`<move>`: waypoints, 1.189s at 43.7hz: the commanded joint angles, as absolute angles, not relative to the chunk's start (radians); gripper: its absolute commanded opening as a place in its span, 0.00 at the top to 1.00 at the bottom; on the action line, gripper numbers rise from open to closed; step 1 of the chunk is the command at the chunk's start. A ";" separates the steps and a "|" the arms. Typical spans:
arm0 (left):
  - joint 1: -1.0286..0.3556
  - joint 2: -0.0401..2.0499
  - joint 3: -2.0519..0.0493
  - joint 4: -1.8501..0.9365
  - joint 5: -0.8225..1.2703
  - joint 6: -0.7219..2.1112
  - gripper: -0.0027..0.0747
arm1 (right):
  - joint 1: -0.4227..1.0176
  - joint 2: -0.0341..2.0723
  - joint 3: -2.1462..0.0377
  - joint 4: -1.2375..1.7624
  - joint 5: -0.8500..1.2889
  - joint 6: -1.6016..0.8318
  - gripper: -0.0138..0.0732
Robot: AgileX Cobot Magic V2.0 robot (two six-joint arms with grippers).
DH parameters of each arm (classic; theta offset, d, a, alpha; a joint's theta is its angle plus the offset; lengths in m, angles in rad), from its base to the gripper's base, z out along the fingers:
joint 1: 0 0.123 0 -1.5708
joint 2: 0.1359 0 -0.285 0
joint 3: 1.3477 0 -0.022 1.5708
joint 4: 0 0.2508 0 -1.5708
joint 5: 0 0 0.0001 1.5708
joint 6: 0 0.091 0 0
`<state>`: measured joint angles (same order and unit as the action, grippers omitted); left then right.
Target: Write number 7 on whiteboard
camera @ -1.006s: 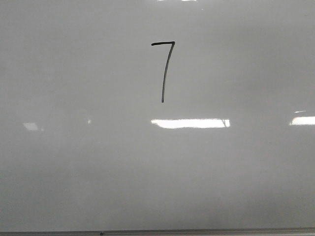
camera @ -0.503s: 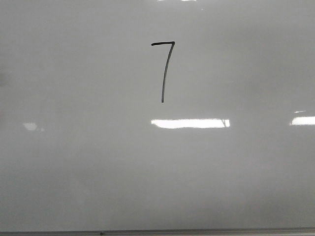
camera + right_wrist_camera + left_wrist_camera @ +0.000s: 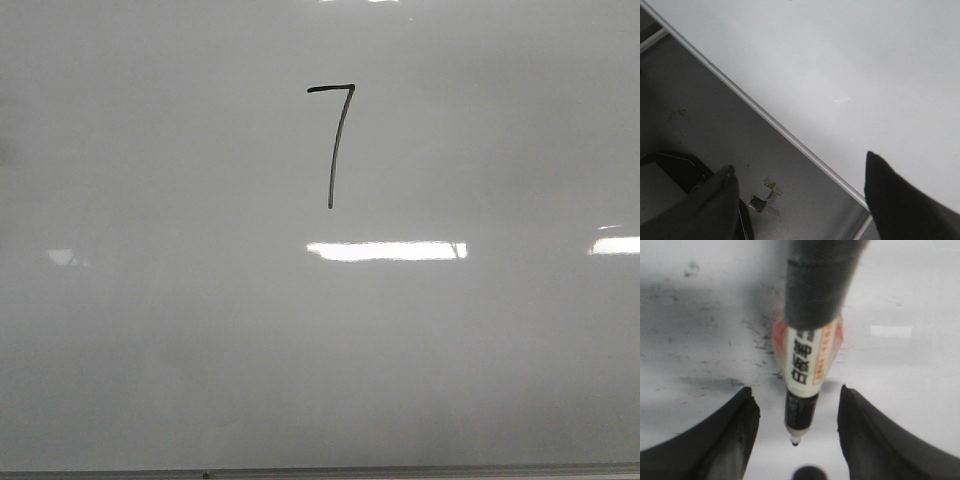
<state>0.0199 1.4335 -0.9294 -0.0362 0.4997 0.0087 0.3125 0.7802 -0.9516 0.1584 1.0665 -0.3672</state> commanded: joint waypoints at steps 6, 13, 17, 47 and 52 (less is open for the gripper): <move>0.016 1.191 -0.967 -0.013 0.555 0.013 0.49 | 0.305 0.706 -0.980 -0.008 1.059 -0.010 0.22; -0.088 1.013 -0.960 -0.013 0.595 0.037 0.49 | 0.305 0.639 -0.977 -0.010 1.059 0.023 0.22; -0.171 0.916 -0.944 -0.013 0.625 0.053 0.49 | 0.305 0.590 -0.964 -0.014 1.056 0.021 0.22; -0.370 0.542 -0.763 -0.046 0.717 0.000 0.49 | 0.305 0.447 -0.859 -0.030 1.046 0.007 0.22; -0.370 0.542 -0.763 -0.029 0.708 0.000 0.49 | 0.305 0.447 -0.859 -0.030 1.051 0.007 0.22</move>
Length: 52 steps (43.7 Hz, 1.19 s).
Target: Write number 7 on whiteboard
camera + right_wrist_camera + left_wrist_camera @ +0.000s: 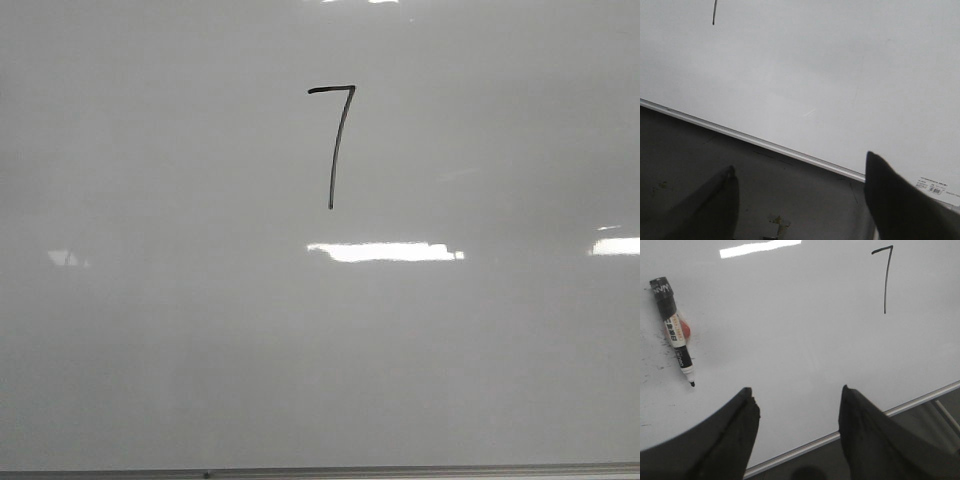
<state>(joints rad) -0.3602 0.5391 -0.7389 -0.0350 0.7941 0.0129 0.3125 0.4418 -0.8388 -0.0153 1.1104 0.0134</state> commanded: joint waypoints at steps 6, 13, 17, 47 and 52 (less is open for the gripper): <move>-0.370 0.542 -0.763 -0.029 0.708 -0.017 0.50 | 0.305 0.447 -0.859 -0.030 1.058 0.007 0.28; -0.370 0.542 -0.763 -0.029 0.708 -0.017 0.64 | 0.305 0.447 -0.859 -0.030 1.058 0.007 0.61; -0.370 0.542 -0.763 -0.029 0.708 -0.017 0.76 | 0.305 0.447 -0.859 -0.030 1.058 0.007 0.77; -0.370 0.542 -0.763 -0.062 0.710 -0.017 0.99 | 0.305 0.447 -0.859 -0.030 1.062 0.007 0.92; -0.370 0.542 -0.763 -0.062 0.710 -0.017 0.99 | 0.305 0.447 -0.859 -0.030 1.062 0.007 0.92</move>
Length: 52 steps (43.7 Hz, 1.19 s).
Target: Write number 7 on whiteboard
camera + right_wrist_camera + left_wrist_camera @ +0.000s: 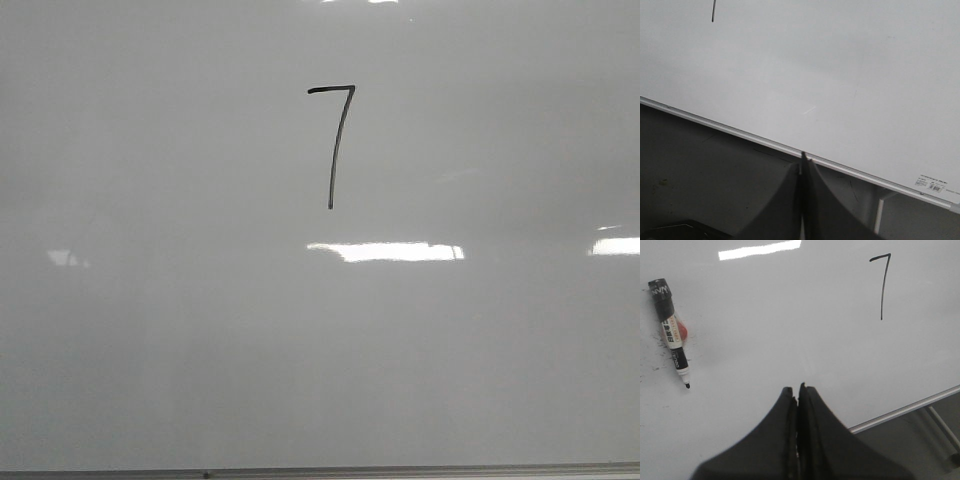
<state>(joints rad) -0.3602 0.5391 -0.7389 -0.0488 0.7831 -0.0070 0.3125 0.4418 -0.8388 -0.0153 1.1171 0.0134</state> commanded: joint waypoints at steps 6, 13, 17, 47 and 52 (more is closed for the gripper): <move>-0.373 0.525 -0.755 -0.064 0.698 -0.017 0.99 | 0.305 0.447 -0.859 -0.030 1.062 0.007 0.92; -0.281 0.413 -0.679 -0.060 0.639 -0.012 0.99 | 0.305 0.447 -0.859 -0.030 1.062 0.007 0.92; -0.203 0.321 -0.574 -0.060 0.543 -0.012 0.99 | 0.305 0.447 -0.859 -0.030 1.062 0.007 0.92; 0.011 -0.022 0.020 -0.033 0.042 -0.010 0.99 | 0.305 0.447 -0.859 -0.030 1.063 0.007 0.92; 0.007 -0.022 0.020 0.007 0.023 -0.010 0.99 | 0.305 0.447 -0.859 -0.030 1.064 0.007 0.92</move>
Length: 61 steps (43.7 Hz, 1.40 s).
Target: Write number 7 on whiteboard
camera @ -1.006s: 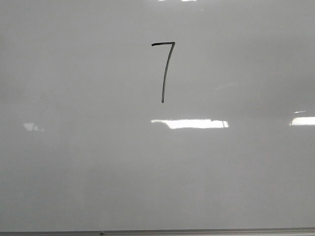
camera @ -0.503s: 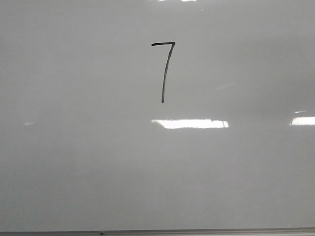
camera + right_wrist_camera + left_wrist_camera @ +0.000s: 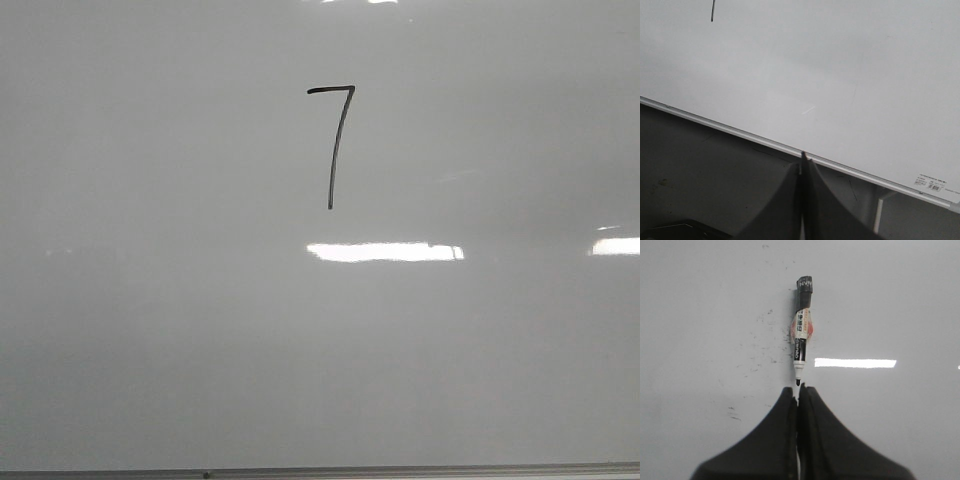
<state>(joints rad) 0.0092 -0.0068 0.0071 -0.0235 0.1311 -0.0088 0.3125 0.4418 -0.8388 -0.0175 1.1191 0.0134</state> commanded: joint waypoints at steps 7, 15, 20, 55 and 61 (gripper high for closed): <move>-0.016 -0.022 0.020 0.022 0.024 -0.010 0.99 | 0.305 0.447 -0.859 -0.030 1.065 0.007 0.92; -0.031 -0.022 0.020 0.032 0.014 -0.010 0.99 | 0.305 0.447 -0.859 -0.030 1.065 0.007 0.92; -0.031 -0.022 0.020 0.032 -0.024 -0.010 0.99 | 0.305 0.447 -0.859 -0.030 1.065 0.007 0.92; -0.029 -0.020 0.020 0.028 -0.126 -0.014 0.99 | 0.305 0.447 -0.859 -0.030 1.065 0.007 0.92; -0.029 -0.020 0.020 0.028 -0.126 -0.014 0.99 | 0.305 0.447 -0.859 -0.030 1.065 0.007 0.92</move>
